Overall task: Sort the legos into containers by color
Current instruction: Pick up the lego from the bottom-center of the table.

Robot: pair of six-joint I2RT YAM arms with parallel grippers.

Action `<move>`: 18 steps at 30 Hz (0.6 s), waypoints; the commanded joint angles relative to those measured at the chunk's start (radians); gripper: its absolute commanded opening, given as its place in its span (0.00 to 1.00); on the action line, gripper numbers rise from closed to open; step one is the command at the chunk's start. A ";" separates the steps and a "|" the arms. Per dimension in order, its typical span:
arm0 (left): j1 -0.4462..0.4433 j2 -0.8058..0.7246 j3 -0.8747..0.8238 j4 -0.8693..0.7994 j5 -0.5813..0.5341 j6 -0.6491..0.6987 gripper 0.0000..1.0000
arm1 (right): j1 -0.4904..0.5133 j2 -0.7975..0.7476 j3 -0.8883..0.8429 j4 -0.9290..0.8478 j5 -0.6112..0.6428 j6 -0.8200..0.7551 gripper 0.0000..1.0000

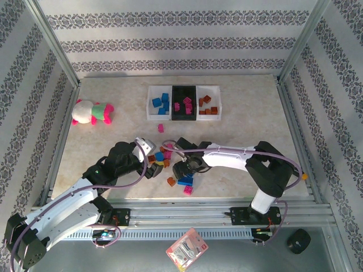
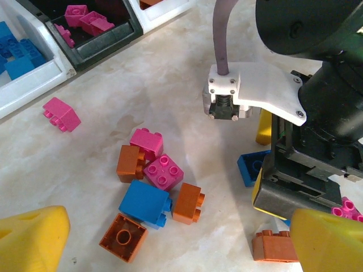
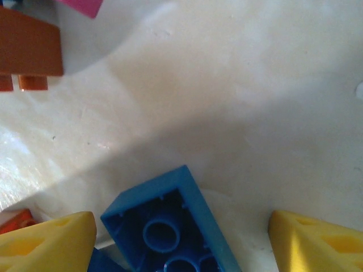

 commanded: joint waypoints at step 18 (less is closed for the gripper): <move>-0.011 0.002 -0.014 0.043 0.036 -0.016 0.99 | -0.082 -0.116 0.025 -0.035 0.080 0.008 0.29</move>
